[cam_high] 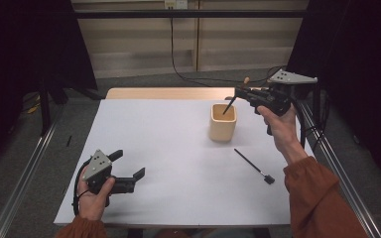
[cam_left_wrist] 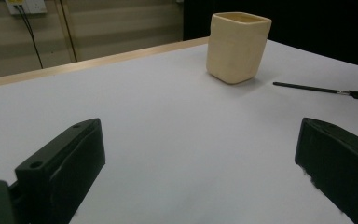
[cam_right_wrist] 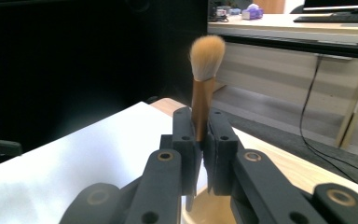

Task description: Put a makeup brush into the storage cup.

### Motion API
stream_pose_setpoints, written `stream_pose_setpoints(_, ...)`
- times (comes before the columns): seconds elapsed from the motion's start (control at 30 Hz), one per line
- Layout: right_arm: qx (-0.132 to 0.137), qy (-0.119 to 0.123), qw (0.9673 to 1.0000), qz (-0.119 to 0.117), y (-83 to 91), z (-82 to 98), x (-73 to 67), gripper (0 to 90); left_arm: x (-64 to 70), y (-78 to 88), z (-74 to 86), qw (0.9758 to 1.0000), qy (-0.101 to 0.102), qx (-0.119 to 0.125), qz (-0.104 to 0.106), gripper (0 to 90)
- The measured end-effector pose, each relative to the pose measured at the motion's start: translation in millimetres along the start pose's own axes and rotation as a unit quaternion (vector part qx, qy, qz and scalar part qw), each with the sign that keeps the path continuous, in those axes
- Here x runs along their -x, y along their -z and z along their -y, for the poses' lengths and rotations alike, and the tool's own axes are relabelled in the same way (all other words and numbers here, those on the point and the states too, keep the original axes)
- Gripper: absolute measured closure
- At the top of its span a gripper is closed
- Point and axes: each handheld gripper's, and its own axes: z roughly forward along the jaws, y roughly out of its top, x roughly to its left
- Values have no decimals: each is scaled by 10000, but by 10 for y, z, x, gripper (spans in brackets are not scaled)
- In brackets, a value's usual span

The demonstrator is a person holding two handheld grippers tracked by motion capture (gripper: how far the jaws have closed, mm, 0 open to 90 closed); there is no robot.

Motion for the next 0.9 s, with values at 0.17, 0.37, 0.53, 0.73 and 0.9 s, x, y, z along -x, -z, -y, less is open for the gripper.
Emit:
stream_pose_setpoints(0.17,-44,-31,9999,129,-34,-23,83,841,4,0,0,10000,-20,7,13,15)
stream_pose_setpoints(0.37,-81,-75,9997,226,-85,-3,139,841,11,10,-11,10000,-70,5,69,16)
stream_pose_setpoints(0.53,-220,-25,9993,315,-165,43,162,841,11,15,-11,9999,-75,27,63,16)
stream_pose_setpoints(0.73,-307,-87,9990,302,-235,122,173,841,-8,23,-3,9999,-82,26,63,16)
stream_pose_setpoints(0.9,-451,-91,9984,334,-295,225,176,841,-22,34,-1,10000,-72,52,44,16)
